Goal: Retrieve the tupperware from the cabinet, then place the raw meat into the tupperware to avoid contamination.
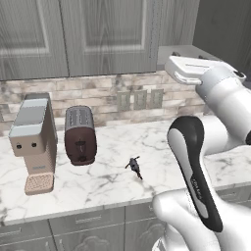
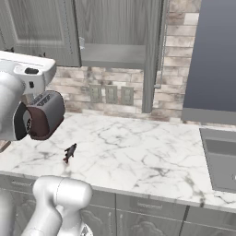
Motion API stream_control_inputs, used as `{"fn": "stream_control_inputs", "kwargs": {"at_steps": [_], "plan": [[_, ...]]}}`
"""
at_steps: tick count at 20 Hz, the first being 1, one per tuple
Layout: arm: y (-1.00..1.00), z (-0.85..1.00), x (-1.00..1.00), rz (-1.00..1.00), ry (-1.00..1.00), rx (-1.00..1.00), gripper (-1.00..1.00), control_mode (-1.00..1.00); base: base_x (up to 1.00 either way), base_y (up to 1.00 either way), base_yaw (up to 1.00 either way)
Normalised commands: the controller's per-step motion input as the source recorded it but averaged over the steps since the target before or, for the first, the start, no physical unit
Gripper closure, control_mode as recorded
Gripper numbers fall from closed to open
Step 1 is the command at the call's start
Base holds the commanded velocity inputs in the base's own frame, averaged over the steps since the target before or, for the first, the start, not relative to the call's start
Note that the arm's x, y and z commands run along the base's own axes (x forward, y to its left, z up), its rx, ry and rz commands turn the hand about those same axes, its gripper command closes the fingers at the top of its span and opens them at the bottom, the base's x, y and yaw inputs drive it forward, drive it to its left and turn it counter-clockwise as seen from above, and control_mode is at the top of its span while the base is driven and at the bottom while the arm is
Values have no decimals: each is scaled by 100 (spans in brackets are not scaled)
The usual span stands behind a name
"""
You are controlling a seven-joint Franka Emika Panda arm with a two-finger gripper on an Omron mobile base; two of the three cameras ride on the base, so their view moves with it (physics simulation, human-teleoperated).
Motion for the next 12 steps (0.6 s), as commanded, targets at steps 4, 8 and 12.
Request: {"fn": "stream_control_inputs", "kwargs": {"at_steps": [4,8,12], "plan": [[-23,11,22,0,0,0,-100,-100,0,0,0],[-2,0,3,0,0,-1,-100,-100,0,0,0],[2,-3,8,0,2,-7,-100,-100,0,0,0]]}}
